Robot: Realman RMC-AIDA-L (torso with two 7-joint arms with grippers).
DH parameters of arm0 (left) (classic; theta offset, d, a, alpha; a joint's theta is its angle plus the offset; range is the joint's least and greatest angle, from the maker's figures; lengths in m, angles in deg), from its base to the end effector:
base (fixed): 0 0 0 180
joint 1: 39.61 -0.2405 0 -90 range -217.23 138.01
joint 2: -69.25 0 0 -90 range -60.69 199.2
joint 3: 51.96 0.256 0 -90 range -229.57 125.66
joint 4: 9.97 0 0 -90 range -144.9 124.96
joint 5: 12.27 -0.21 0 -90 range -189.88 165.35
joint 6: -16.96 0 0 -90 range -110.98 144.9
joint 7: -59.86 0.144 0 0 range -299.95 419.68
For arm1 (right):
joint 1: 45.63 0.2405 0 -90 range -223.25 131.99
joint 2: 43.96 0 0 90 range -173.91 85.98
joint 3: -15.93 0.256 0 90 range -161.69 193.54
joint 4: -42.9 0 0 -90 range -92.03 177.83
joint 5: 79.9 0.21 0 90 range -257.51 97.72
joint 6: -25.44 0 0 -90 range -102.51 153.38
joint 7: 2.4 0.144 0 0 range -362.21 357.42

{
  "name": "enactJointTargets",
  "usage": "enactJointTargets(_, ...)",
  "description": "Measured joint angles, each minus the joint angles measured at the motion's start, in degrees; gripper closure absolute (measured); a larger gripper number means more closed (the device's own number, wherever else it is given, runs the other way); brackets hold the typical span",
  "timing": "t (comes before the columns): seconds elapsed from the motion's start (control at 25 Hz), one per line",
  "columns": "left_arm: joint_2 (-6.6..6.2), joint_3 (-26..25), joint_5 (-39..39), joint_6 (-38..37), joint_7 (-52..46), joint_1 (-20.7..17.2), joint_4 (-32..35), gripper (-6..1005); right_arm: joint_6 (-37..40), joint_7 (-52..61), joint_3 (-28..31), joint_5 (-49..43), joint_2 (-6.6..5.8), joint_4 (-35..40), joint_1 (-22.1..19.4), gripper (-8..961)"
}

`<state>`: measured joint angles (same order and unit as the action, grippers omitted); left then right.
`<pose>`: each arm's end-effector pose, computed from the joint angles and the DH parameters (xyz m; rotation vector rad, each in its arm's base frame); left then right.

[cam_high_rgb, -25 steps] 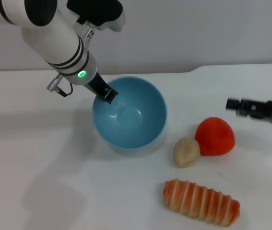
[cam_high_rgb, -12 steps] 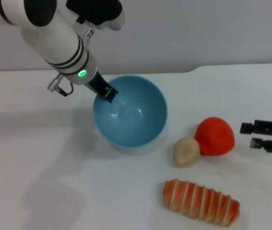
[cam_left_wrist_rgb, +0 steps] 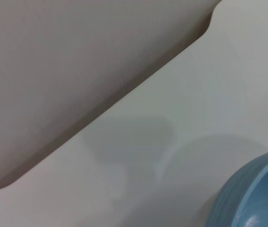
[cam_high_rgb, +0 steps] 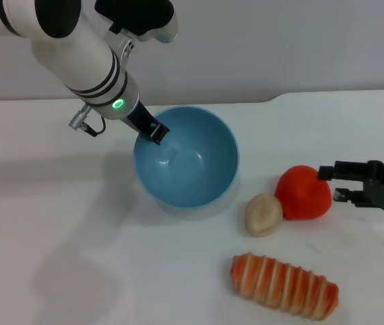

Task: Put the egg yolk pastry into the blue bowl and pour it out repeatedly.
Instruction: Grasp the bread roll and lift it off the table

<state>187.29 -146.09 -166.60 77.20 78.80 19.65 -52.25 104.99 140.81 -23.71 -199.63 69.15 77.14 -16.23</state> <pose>-0.1383 0.4470 -0.0543 -2.3570 -0.8432 0.4663 0.3162 0.3416 0.0287 -1.9551 2.0986 0.6594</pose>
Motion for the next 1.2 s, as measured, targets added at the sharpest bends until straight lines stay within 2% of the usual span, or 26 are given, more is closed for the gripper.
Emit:
enactJointTargets(0.12,0.03,0.0,0.0,-0.02,-0.08,0.0,0.0,999,-0.07,-0.09,-0.07,-0.02,0.49,-1.18,1.19,262)
enactJointTargets(0.32,0.22,0.36,0.03,-0.25,-0.28,0.33,0.0,999,-1.83,-2.71,-0.07,0.08,0.77,-8.19,4.3,264)
enactJointTargets(0.44,0.26,0.39,0.05,-0.61,-0.29,0.42,0.25,999,-2.9,-2.88,-0.11,0.05,1.02,-9.29,4.59,266)
enactJointTargets(0.92,0.2,0.47,-0.3,-1.28,-0.57,0.39,0.55,999,-6.2,-1.04,-0.09,-2.05,1.06,-10.39,4.34,271)
enactJointTargets(1.2,0.19,0.52,-0.32,-1.29,-0.66,-0.15,0.55,999,-11.65,-1.27,-0.1,-2.45,2.17,-10.79,5.23,275)
